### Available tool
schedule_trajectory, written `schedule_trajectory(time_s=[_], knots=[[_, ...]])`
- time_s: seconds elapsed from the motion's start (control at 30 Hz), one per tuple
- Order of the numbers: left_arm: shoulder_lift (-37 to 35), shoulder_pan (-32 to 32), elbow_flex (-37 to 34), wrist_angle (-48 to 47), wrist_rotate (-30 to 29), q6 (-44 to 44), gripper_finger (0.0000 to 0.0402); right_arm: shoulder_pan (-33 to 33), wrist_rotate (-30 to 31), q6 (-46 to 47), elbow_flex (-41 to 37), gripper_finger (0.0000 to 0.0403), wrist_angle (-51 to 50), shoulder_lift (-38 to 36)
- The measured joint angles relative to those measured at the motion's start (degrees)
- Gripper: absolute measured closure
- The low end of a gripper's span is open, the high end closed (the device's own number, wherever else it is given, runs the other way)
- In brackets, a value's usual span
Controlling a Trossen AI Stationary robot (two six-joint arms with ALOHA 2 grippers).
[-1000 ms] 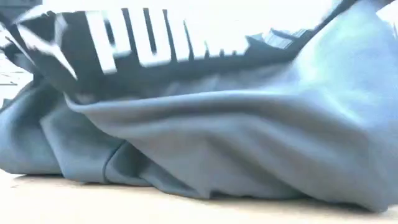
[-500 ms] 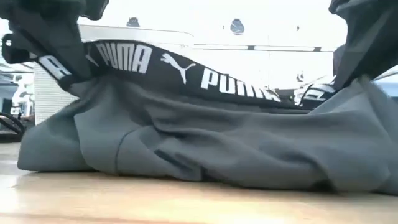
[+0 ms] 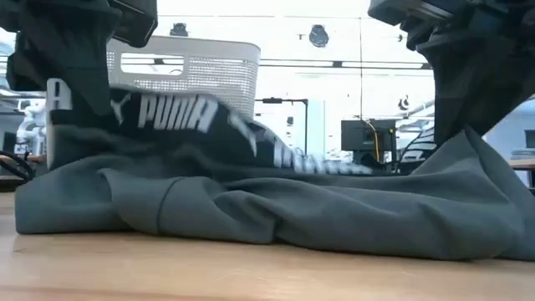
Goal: Sort clothes
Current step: Put the gray short into the white laundry bin
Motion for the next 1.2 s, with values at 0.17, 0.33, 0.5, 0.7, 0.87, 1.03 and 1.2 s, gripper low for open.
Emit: schedule_trajectory(time_s=[0.17,0.33,0.5,0.7,0.87,1.03,1.2], knots=[[-0.1,0.8,0.0,-0.1,1.4,0.5,0.0265,-1.1,-0.5,-2.5,0.0,0.0285,-1.9,-1.3],[-3.2,-0.1,0.0,-1.5,-2.5,0.0,0.0253,-1.9,6.3,-5.1,0.0,0.0238,-4.3,-5.9],[-9.8,-1.8,0.0,-3.0,-12.6,1.7,0.0256,-2.1,15.8,-12.6,0.0,0.0224,-3.4,-11.8],[-17.9,-5.3,0.1,1.3,-23.5,13.7,0.0256,-4.6,12.0,-46.0,0.0,0.0222,15.2,-15.1],[-20.9,-5.8,0.1,9.6,-23.5,23.0,0.0256,-8.1,8.0,-60.1,0.1,0.0222,25.3,-12.9],[-21.9,-5.8,0.1,13.7,-22.8,28.9,0.0256,-12.5,-0.9,-63.9,0.0,0.0217,27.1,-8.7],[-22.3,-5.8,0.1,13.2,-23.5,28.8,0.0256,-14.9,-8.1,-71.4,0.0,0.0172,32.4,-3.7]])
